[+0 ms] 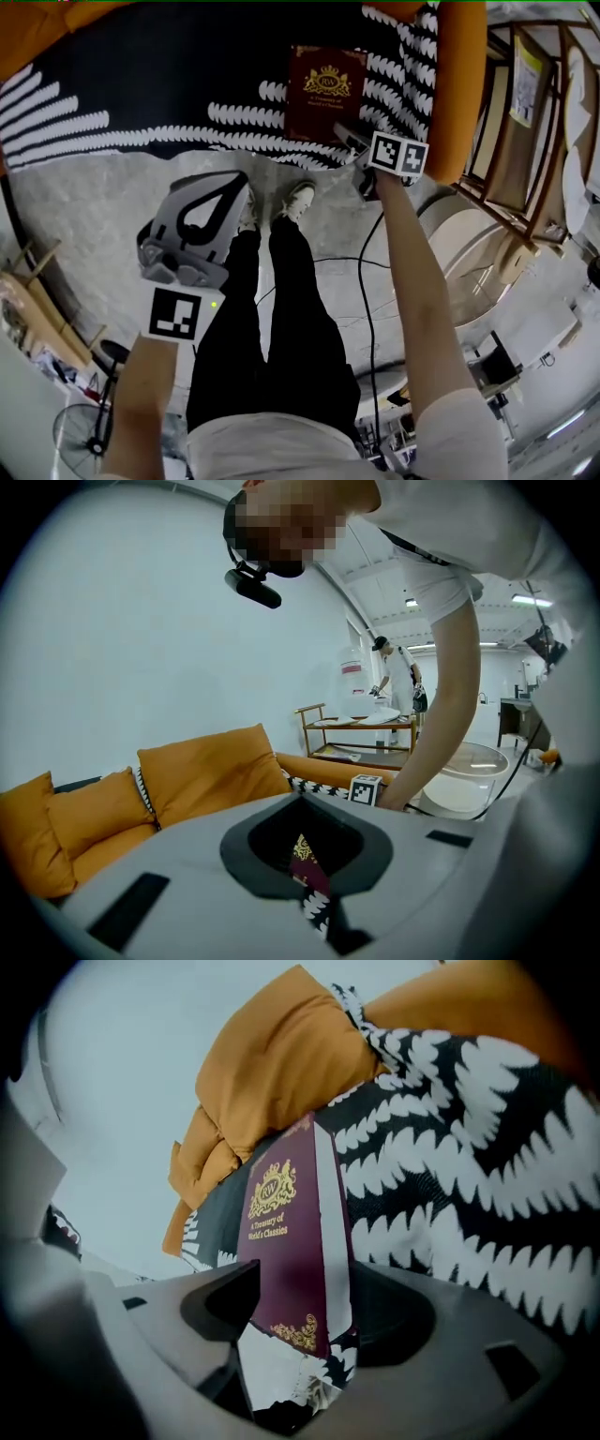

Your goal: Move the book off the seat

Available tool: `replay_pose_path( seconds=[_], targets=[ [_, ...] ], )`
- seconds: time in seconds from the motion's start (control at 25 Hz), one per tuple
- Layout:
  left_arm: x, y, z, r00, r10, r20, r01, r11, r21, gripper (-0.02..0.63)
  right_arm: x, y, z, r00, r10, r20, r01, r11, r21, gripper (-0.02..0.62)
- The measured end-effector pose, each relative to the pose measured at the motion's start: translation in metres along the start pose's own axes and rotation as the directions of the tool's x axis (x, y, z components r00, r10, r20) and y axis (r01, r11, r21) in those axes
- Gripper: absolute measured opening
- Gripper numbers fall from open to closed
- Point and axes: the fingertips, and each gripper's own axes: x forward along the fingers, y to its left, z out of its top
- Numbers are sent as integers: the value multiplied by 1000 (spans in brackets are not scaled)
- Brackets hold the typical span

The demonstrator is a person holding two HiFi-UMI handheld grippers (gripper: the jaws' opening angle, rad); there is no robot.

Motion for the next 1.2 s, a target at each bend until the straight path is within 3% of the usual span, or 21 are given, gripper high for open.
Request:
replay_pose_path(
  seconds=[0.16, 0.48, 0.88, 1.2],
  targets=[
    [-1, 3, 3, 1000, 23, -4, -23, 1000, -15, 16, 14, 3, -11, 996, 51, -72, -50, 999, 10, 310],
    [7, 5, -20, 999, 20, -38, -22, 999, -44, 15, 15, -7, -6, 985, 138, -99, -135, 990, 44, 309],
    [10, -2, -17, 998, 37, -42, -40, 998, -53, 15, -1, -19, 6, 997, 69, 20, -69, 998, 7, 337],
    [9, -9, -26, 998, 32, -55, -36, 997, -70, 16, 10, -21, -4, 987, 149, -68, -147, 989, 21, 348]
  ],
)
